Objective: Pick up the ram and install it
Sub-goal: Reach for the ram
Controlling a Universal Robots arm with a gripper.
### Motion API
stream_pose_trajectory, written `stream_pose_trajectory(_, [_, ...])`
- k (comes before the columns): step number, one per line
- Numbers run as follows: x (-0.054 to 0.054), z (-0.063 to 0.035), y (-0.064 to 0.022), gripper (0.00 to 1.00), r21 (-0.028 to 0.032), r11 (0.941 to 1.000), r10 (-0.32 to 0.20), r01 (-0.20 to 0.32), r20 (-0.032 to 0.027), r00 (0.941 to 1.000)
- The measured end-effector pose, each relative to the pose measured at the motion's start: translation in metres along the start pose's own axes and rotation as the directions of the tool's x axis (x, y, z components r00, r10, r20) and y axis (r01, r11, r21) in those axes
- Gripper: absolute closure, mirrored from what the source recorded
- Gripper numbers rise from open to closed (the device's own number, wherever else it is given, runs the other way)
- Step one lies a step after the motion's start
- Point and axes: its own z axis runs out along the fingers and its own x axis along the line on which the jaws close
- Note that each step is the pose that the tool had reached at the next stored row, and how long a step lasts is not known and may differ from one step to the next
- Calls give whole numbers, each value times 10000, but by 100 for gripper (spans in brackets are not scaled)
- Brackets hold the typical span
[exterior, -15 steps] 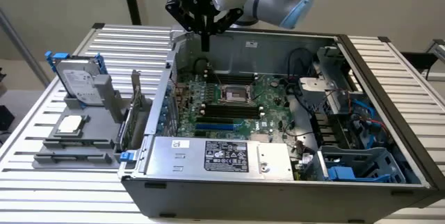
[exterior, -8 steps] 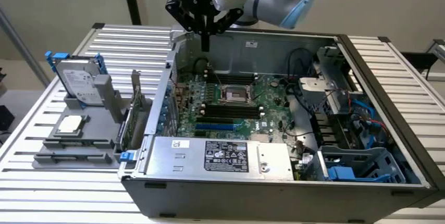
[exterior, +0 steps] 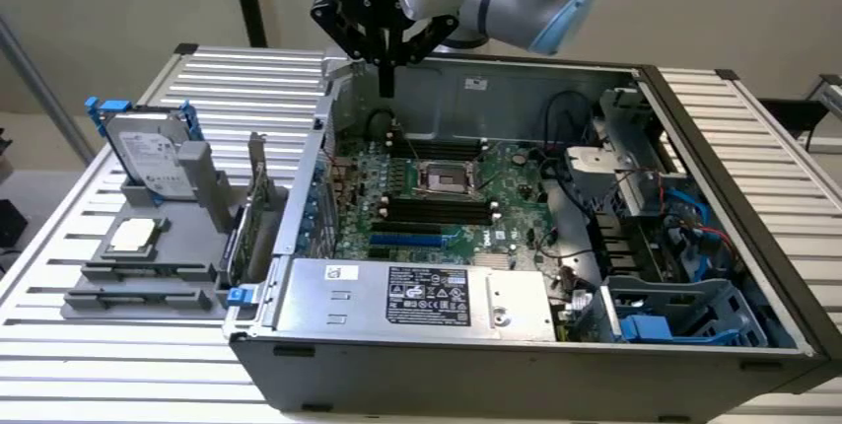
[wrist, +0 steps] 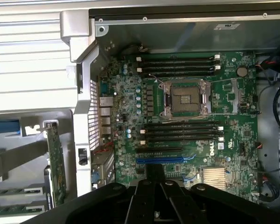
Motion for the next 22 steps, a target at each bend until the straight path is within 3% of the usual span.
stream_pose_trajectory(9, [378, 13, -85, 89, 3, 10000, 3, -3, -69, 10000])
stream_pose_trajectory(22, [933, 43, -167, 89, 30, 10000, 13, -12, -269, 9996])
